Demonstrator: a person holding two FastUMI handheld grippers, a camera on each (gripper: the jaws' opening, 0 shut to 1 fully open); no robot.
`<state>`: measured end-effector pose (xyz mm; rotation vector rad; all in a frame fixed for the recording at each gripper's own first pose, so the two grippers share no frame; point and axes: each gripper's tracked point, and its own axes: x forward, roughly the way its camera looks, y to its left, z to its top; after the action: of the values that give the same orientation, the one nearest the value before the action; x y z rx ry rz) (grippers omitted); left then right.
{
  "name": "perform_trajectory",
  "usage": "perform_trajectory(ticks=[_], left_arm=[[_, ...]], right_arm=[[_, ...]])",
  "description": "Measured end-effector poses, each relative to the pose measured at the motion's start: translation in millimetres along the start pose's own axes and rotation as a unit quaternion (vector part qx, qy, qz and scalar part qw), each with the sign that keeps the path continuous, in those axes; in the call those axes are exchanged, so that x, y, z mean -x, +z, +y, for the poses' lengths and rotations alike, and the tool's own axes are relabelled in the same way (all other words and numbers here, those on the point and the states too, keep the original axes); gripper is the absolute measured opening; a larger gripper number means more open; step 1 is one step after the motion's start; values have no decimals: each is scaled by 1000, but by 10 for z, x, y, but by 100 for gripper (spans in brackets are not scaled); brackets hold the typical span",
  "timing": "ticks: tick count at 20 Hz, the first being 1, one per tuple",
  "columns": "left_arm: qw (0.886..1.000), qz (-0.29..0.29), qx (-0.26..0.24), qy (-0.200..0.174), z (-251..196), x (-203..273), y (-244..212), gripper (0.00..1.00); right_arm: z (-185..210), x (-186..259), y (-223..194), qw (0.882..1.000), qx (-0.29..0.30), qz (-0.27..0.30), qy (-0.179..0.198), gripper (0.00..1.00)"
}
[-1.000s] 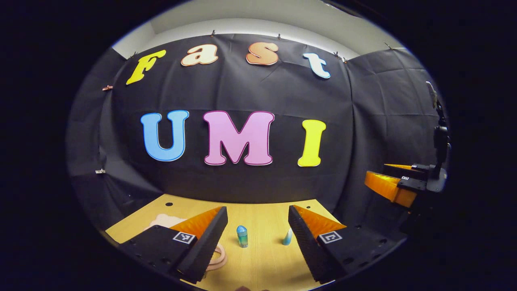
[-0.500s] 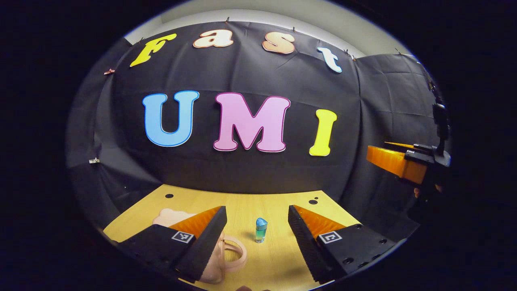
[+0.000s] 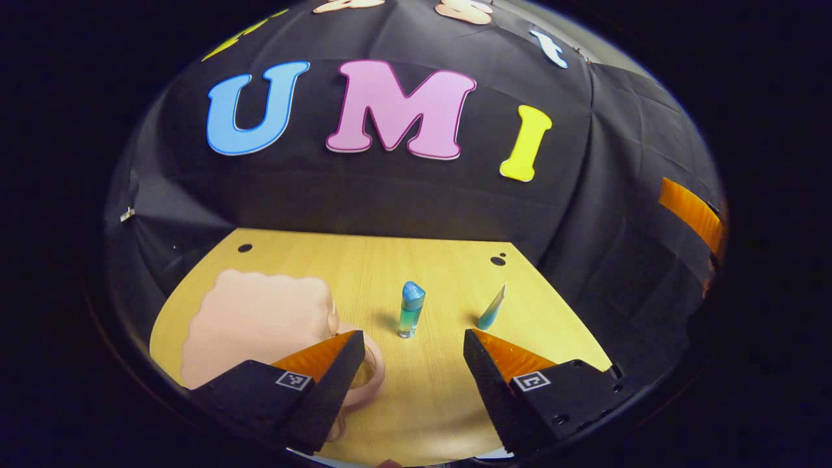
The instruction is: First open the suitcase, pack the skin care products into it, and then close the suitcase.
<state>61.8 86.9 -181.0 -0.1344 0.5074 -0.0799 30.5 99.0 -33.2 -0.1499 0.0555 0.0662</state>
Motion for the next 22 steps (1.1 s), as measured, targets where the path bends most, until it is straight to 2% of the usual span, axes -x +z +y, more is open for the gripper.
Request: perform_trajectory(ticks=[4, 7, 9, 11, 14, 18, 19, 20, 22], left_arm=[[994, 107, -1, 31, 119, -368, -346, 97], [983, 181, 5, 35, 148, -634, -632, 97], [973, 224, 4, 55, 242, -731, -816, 97], [966, 251, -2, 67, 295, -815, -919, 96], [959, 274, -3, 64, 275, -923, -1019, 93], [953, 297, 0, 61, 286, -1019, -1127, 94], [951, 301, -31, 66, 376, -1021, -1122, 95], [949, 298, -73, 74, 552, -1043, -1103, 69], [949, 304, -71, 35, 474, -1014, -1092, 17]], right_arm=[[-198, 166, -204, 1000, 4, 19, -7, 96], [-364, 265, -303, 999, 3, 30, -22, 96], [-459, 327, -355, 999, 0, 39, -33, 96], [-557, 374, -385, 998, -1, 45, -45, 96], [-685, 442, -452, 996, 2, 58, -64, 96], [-747, 509, -473, 995, 5, 69, -77, 96], [-742, 522, -494, 994, 6, 73, -77, 96], [-730, 533, -499, 994, 6, 76, -77, 96], [-679, 552, -513, 994, 7, 81, -73, 96]])
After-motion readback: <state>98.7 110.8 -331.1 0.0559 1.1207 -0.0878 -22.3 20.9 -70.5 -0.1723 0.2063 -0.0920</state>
